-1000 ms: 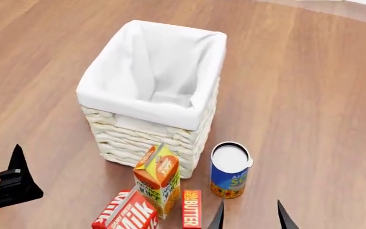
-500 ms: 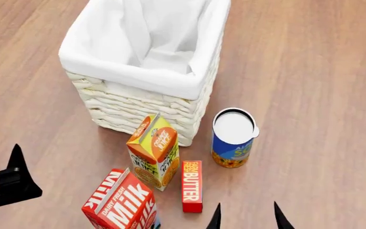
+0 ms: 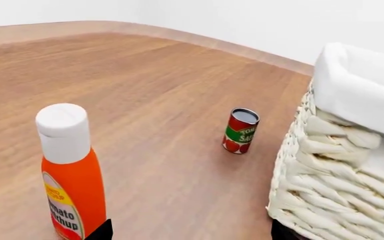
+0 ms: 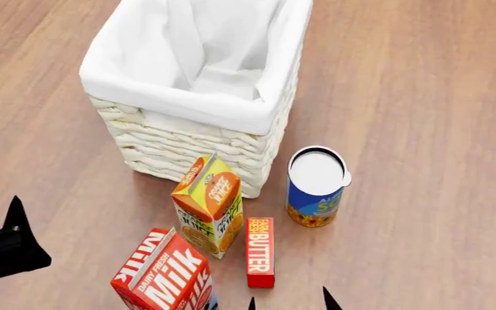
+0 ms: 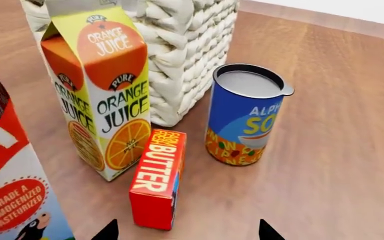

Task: Pick up the butter and put it in the basket.

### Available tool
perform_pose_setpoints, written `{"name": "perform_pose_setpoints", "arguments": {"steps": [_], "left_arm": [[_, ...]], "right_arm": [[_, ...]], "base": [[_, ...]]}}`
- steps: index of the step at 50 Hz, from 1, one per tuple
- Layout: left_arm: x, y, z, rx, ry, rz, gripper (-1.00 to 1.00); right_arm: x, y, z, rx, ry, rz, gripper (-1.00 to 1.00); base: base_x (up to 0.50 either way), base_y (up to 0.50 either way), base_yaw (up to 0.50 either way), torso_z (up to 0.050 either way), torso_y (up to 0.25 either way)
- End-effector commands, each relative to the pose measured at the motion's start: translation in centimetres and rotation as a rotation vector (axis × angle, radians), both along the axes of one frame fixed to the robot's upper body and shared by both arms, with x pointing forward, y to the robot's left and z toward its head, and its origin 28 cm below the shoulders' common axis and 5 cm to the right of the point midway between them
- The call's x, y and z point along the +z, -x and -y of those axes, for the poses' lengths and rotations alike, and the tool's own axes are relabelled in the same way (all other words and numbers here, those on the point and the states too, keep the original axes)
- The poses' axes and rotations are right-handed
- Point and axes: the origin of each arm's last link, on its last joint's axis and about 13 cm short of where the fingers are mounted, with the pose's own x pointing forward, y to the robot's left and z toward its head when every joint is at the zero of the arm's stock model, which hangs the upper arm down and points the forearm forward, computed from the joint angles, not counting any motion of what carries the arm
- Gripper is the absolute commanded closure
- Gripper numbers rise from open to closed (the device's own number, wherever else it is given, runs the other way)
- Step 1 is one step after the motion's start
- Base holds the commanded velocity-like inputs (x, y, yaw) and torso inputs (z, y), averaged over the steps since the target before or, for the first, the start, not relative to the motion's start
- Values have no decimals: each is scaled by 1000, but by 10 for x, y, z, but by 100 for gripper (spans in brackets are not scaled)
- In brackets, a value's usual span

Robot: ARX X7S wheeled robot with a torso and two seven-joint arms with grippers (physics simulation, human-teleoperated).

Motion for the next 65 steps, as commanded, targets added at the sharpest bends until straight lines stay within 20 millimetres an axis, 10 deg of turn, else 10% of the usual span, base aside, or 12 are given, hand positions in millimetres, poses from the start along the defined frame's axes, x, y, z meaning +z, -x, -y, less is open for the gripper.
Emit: {"name": "perform_pose_setpoints", "arguments": {"steps": [1,65], "left_arm": [[2,0,-1,5,6,-4,-100],[15,33,-6,-27,19,17,-100]], "right_arm": [[-1,-13,-6,66,-19,21,-100],[-8,-47,-5,95,-73,-40,-100]], "base": [[0,0,0,0,0],[0,0,0,0,0]]}}
